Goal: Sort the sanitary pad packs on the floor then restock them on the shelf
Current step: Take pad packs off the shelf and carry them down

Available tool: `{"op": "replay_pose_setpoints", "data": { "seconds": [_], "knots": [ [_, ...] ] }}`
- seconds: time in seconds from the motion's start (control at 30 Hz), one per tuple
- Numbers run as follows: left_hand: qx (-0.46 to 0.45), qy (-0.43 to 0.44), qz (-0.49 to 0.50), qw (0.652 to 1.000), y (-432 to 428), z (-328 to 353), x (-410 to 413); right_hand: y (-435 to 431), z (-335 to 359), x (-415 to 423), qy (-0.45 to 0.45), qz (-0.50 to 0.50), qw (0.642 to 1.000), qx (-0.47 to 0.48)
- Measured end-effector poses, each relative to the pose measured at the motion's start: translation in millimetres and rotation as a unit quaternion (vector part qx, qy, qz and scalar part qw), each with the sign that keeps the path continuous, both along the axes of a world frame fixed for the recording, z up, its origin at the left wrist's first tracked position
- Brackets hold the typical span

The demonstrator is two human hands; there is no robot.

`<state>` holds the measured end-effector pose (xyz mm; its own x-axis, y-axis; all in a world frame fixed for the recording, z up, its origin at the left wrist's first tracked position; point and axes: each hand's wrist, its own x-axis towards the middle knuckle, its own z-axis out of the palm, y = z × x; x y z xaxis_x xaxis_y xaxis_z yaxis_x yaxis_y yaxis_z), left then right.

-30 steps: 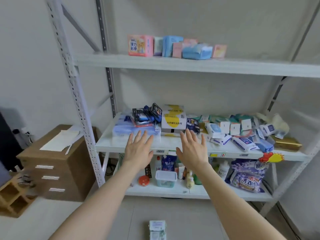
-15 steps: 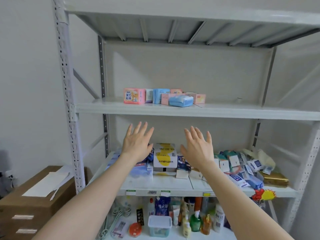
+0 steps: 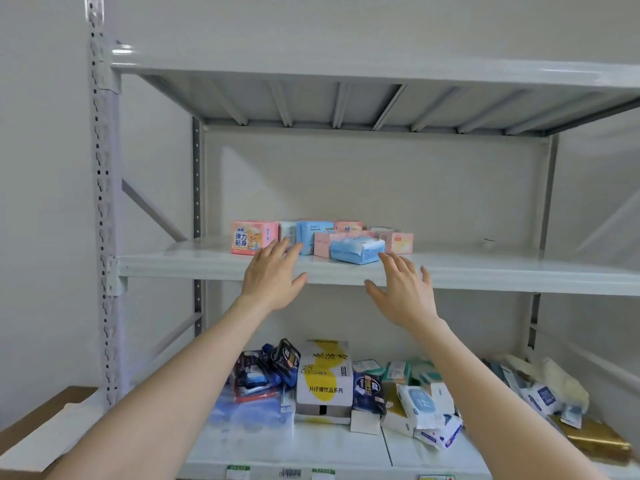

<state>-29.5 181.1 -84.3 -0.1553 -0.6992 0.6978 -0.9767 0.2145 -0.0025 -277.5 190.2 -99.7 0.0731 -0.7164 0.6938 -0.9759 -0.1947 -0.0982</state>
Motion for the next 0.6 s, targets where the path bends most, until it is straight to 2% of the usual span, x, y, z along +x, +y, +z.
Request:
{"op": "replay_pose_setpoints", "data": {
  "seconds": [0.13, 0.3, 0.6],
  "knots": [
    [-0.005, 0.061, -0.024, 0.998, -44.5, 20.6, 2.6, -52.8, 22.7, -1.9, -0.058, 0.029, 0.998, -0.005],
    [-0.014, 0.093, -0.046, 0.995, -112.0, 48.5, 7.4, -122.2, 49.8, -10.4, -0.133, 0.07, 0.988, 0.012],
    [0.04, 0.048, -0.026, 0.998, -219.8, 82.5, 8.6, -218.9, 79.2, -43.6, -0.245, 0.19, 0.94, 0.143]
  ]
}}
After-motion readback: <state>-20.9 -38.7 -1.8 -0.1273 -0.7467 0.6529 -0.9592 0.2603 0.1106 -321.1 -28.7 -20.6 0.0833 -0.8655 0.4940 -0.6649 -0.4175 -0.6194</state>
